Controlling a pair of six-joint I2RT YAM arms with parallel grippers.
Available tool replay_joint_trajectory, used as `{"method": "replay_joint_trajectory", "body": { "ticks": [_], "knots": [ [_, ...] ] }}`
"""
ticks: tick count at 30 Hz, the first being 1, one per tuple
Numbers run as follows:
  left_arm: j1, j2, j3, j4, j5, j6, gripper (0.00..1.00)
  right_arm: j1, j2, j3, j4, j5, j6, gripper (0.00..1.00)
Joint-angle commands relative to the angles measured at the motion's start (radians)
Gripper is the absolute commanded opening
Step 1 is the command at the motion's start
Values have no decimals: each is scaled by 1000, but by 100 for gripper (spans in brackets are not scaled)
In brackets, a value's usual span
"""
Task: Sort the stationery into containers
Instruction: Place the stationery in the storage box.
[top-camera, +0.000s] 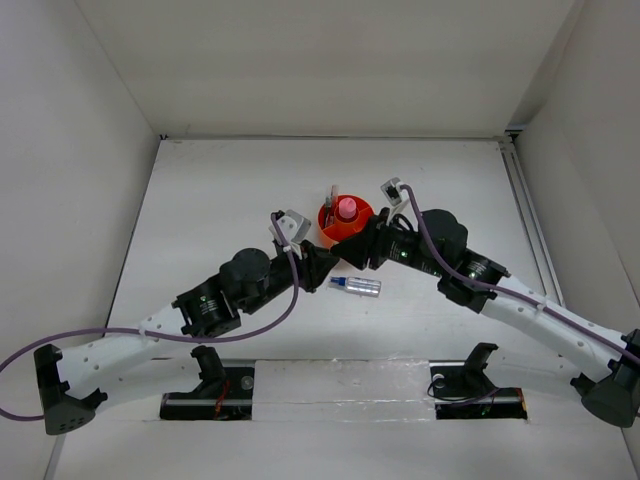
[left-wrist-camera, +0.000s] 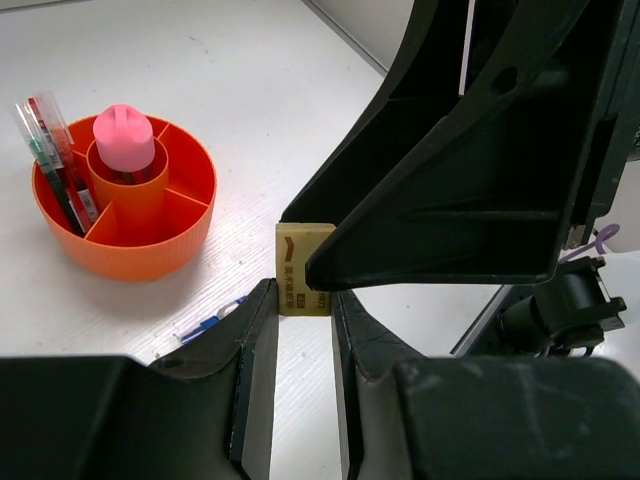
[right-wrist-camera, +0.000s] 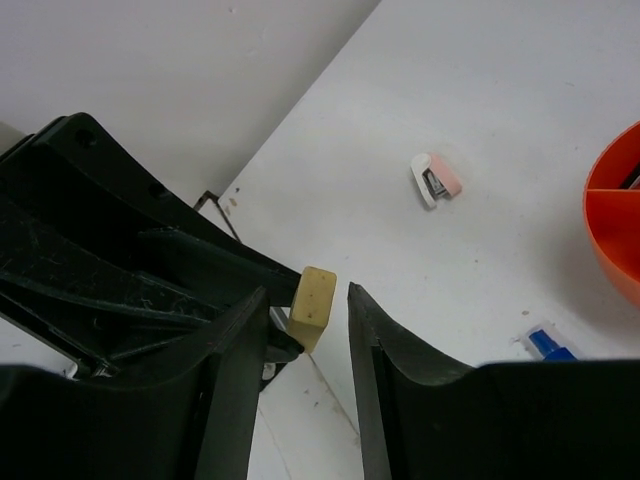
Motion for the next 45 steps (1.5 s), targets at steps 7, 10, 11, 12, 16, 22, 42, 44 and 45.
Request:
{"method": "replay_joint_trajectory", "body": {
  "ticks": [7, 10, 11, 12, 16, 22, 42, 44, 45],
  "knots": [
    [-4, -46, 33, 36, -15, 11, 0, 10, 15, -1, 82, -49, 15, 24],
    [-4, -46, 33, 27, -25, 11, 0, 10, 24, -1, 96, -72, 15, 13],
    [-4, -46, 33, 27, -35, 11, 0, 19, 24, -1, 107, -72, 15, 11],
    [-4, -37, 33, 27, -35, 11, 0, 19, 24, -1, 116, -72, 15, 7],
    [-4, -26, 43, 6, -55, 2, 0, 19, 24, -1, 127, -81, 15, 0],
    [-4, -15, 43, 5, -55, 2, 0, 19, 24, -1, 157, -72, 15, 0],
    [-4, -15, 34, -4, -70, -18, 97, -4, 127, 45, 220, 82, -35, 0],
    [-4, -15, 34, -14, -100, -27, 100, -36, 153, 32, 261, 51, -36, 0],
    [-4, -15, 34, -24, -121, -38, 100, -53, 153, 22, 280, 28, -23, 0]
  ]
}}
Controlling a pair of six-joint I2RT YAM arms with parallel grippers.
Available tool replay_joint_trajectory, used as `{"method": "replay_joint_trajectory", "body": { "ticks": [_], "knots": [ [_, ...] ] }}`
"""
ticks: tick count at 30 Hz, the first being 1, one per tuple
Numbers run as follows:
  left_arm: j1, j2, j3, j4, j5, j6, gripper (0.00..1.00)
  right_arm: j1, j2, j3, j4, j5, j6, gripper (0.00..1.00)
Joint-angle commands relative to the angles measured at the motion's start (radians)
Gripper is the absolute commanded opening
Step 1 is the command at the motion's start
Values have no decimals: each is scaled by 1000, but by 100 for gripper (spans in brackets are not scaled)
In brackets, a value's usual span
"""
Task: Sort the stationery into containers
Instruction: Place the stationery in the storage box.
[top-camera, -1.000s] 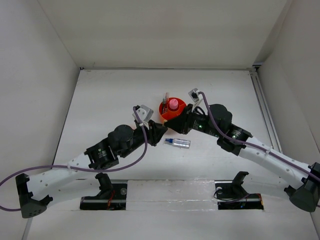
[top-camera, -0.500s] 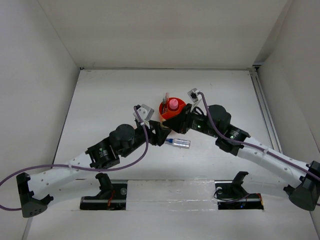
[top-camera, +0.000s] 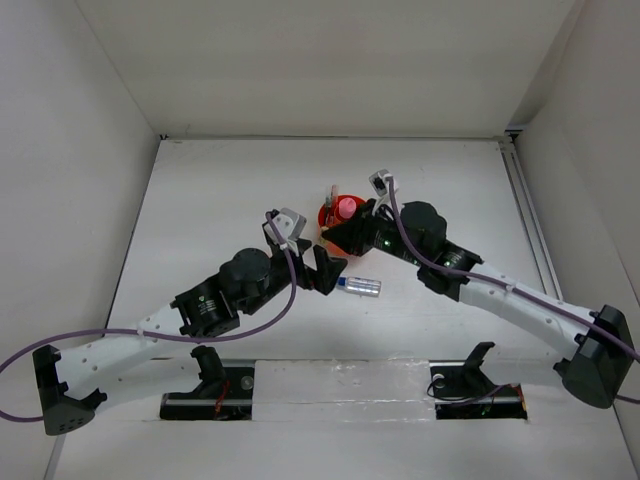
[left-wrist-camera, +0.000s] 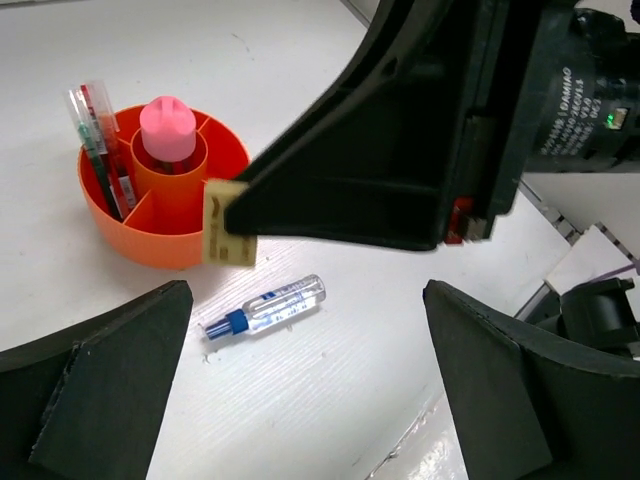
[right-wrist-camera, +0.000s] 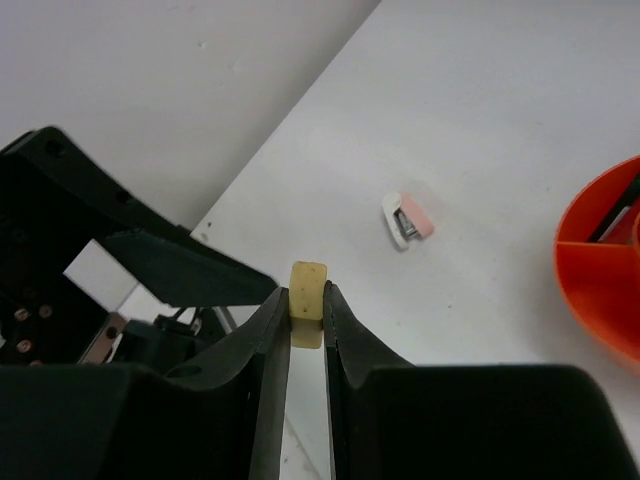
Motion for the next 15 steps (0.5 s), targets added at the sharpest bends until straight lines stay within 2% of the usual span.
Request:
{"method": "replay_joint_trajectory", "body": {
  "ticks": [1, 6, 10, 15],
  "knots": [
    [-4, -9, 27, 12, -62, -23, 100, -53, 29, 27, 167, -52, -12, 0],
    [-4, 0, 27, -20, -101, -45, 100, -162, 94, 12, 253, -130, -12, 0],
    [-4, 9, 58, -81, -190, -103, 100, -245, 124, 34, 333, -267, -83, 0],
    [-4, 46, 136, -268, -309, -235, 100, -365, 172, 47, 347, -404, -345, 0]
  ]
}}
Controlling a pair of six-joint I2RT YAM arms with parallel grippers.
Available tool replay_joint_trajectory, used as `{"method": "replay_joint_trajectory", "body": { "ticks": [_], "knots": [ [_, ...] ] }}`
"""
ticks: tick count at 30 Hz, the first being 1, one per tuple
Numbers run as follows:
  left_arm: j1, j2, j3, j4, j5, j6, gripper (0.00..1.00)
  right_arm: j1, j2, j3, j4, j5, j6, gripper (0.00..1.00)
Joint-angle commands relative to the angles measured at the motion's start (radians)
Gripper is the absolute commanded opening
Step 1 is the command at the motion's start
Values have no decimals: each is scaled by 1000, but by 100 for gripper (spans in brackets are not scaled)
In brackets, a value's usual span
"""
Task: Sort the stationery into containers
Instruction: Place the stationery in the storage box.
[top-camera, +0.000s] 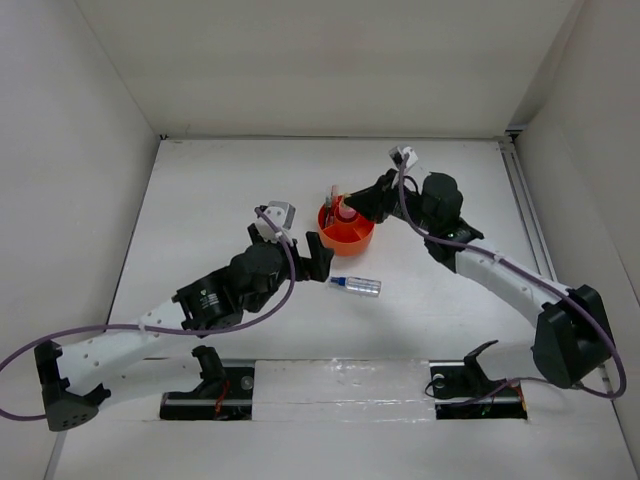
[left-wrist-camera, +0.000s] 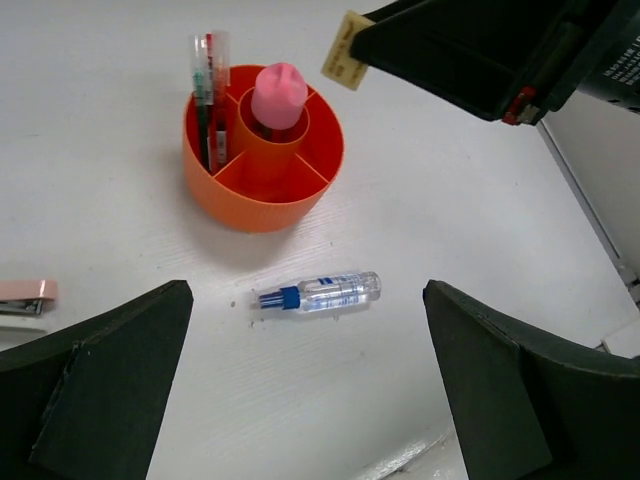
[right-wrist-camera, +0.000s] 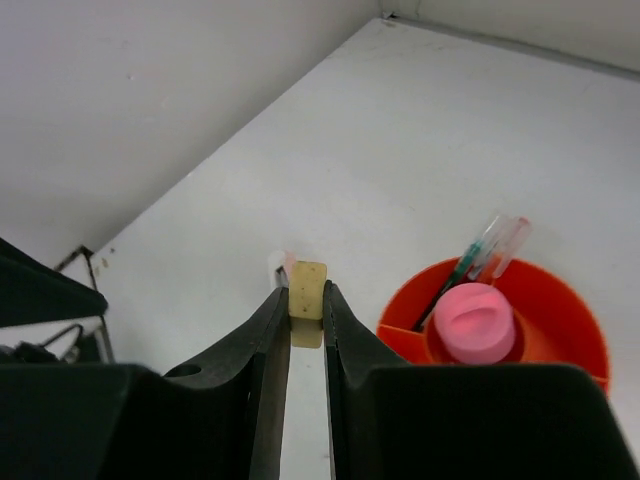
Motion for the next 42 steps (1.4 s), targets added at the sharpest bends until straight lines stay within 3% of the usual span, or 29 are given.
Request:
{"method": "replay_joint_trajectory", "body": {
  "ticks": [1, 8, 13, 27, 42],
  "knots": [
    [-4, 20, 99, -117, -107, -100, 100, -89, 26, 55, 108, -169, -202, 0],
    [-4, -45, 144, -295, -144, -144, 100, -248, 186, 130, 177, -322, -211, 0],
    [-4, -71, 144, -378, -176, -154, 100, -298, 348, 219, 177, -410, -177, 0],
    [-4, -3, 153, -336, -144, -115, 100, -307, 498, 207, 223, -413, -145, 0],
    [-4, -59, 144, -304, -117, -88, 100, -316, 566, 198, 257, -413, -136, 2]
  ]
}}
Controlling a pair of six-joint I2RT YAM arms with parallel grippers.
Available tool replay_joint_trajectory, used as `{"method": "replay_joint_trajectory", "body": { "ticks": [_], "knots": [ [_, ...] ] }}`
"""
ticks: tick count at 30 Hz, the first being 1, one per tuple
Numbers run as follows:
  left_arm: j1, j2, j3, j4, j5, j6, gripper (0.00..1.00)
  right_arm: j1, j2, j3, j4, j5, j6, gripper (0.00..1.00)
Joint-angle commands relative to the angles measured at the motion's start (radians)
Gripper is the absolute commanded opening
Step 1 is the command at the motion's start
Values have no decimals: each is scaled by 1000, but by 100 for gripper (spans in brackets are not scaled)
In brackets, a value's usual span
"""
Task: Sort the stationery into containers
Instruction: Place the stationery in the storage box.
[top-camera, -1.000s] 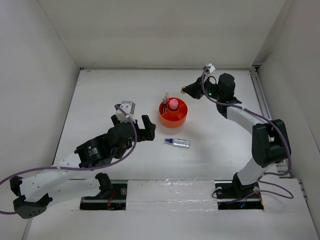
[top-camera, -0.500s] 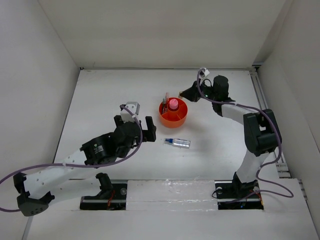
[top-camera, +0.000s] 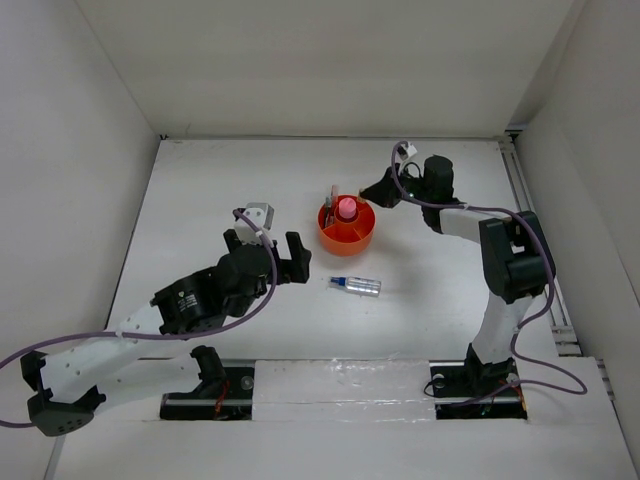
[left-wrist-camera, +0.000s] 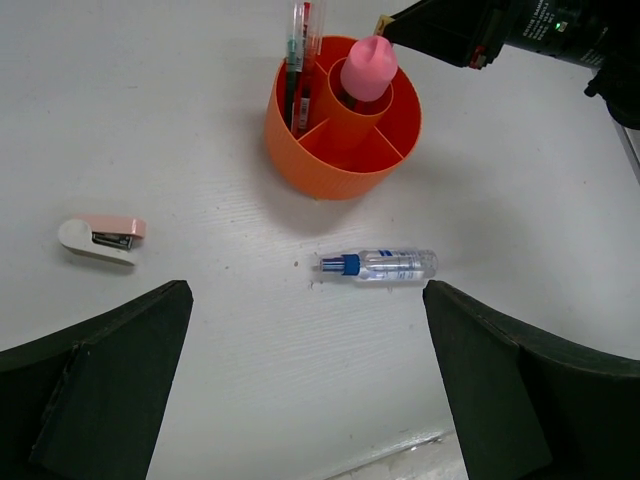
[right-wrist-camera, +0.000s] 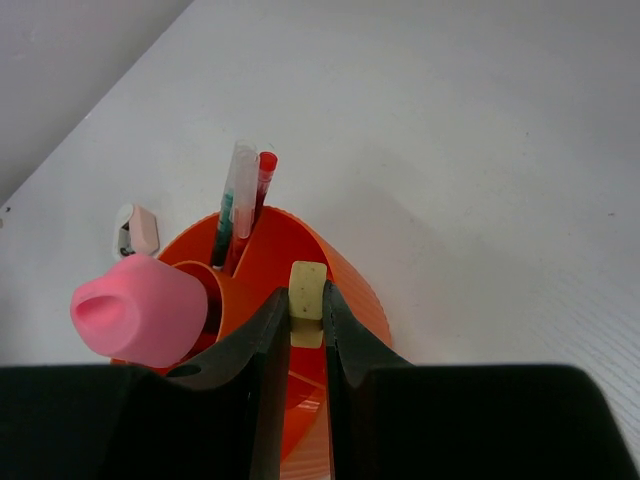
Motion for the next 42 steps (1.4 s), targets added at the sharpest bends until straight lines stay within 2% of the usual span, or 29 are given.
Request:
{"method": "replay_joint_trajectory", "body": {
  "ticks": [1, 12, 15, 22, 27, 31, 36, 40, 42],
  "knots": [
    [-4, -15, 35, 33, 10, 19, 100, 5, 0, 12, 84, -32, -3, 3],
    [-4, -24, 35, 33, 10, 19, 100, 35, 9, -8, 74, -23, -3, 4],
    [-4, -24, 35, 23, 10, 19, 100, 44, 9, -8, 48, -14, -13, 8],
    [-4, -51, 35, 23, 10, 19, 100, 64, -12, -26, 38, 12, -24, 36],
    [-4, -51, 35, 23, 10, 28, 100, 64, -33, -35, 28, 22, -33, 46],
    [-4, -51, 35, 14, -13, 18, 100, 64, -67, -58, 47, 22, -33, 47],
    [-4, -41, 35, 14, -24, 8, 100, 55, -119, -68, 48, 52, -33, 53],
    [-4, -7, 35, -35, -85, -57, 100, 46, -205, -78, 34, 135, -13, 59],
    [-4, 10, 44, -53, -126, -91, 100, 45, -240, -88, 5, 213, -3, 66]
  ]
}}
